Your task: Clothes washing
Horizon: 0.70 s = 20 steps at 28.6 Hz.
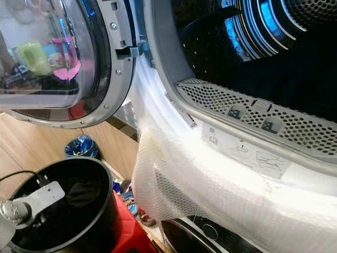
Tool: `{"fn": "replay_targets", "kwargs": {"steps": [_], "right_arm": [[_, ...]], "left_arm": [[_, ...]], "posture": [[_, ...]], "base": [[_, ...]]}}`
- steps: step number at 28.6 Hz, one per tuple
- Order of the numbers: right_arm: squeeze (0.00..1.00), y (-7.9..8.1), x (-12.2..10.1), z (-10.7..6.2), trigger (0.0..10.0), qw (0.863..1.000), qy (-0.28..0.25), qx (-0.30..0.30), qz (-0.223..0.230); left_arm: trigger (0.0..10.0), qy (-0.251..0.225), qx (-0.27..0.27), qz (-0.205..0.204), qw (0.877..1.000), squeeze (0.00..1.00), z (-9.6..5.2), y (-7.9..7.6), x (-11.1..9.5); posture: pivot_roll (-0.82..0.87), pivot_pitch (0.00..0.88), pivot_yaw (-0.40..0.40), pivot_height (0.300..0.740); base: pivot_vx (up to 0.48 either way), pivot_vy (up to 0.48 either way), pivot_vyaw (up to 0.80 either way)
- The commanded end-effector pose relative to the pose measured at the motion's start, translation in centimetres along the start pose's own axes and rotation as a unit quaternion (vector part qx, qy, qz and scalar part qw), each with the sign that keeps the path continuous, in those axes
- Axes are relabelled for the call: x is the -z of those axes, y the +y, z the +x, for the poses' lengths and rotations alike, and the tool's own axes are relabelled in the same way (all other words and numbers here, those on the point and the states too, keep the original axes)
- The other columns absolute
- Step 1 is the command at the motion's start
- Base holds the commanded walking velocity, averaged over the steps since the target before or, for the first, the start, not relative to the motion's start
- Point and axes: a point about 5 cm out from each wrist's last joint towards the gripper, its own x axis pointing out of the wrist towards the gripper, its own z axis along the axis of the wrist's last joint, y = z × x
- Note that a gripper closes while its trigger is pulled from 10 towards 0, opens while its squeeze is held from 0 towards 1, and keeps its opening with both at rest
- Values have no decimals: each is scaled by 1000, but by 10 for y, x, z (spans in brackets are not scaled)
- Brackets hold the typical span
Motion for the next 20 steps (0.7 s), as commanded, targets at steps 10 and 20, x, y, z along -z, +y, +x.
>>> {"fn": "replay_targets", "kwargs": {"steps": [10, 20], "right_arm": [[0, 3, 8, -2, 10000, 1000, 14, -7, -20], [0, 6, 1, 0, 10000, 999, 5, -24, -37]], "left_arm": [[10000, -109, 90, -88, 986, 1000, 2, 1, -35], [10000, -104, 99, -154, 978, 1000, 22, 6, -46]], "posture": [[223, 93, 44, 740], [194, 86, 27, 740]], "base": [[0, 0, 0], [0, 0, 0]]}}
